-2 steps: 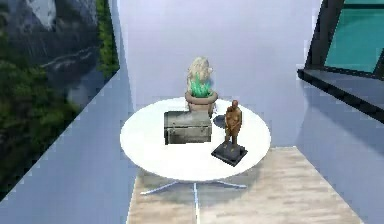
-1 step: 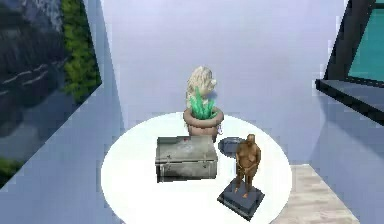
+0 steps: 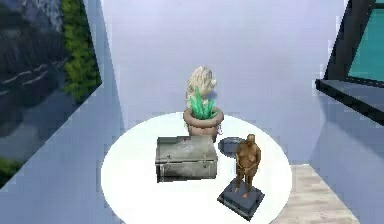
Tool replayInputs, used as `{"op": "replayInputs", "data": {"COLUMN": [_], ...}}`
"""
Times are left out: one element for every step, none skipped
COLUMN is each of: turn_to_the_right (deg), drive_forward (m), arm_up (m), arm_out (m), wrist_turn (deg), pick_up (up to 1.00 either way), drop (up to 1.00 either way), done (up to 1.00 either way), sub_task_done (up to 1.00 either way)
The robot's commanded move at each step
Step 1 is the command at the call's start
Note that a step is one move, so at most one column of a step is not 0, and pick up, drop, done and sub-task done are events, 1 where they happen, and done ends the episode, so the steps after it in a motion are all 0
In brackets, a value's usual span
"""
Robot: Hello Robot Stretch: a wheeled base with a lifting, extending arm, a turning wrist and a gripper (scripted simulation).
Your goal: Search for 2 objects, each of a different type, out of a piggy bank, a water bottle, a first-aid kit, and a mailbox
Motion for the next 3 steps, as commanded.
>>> {"op": "replayInputs", "data": {"turn_to_the_right": [45.0,45.0,27.0], "drive_forward": [0.00,0.00,0.00], "arm_up": [0.00,0.00,0.00], "arm_out": [0.00,0.00,0.00], "wrist_turn": [0.0,0.0,0.0], "pick_up": [0.00,0.00,0.00], "drop": [0.00,0.00,0.00], "done": [0.00,0.00,0.00], "sub_task_done": [0.00,0.00,0.00]}}
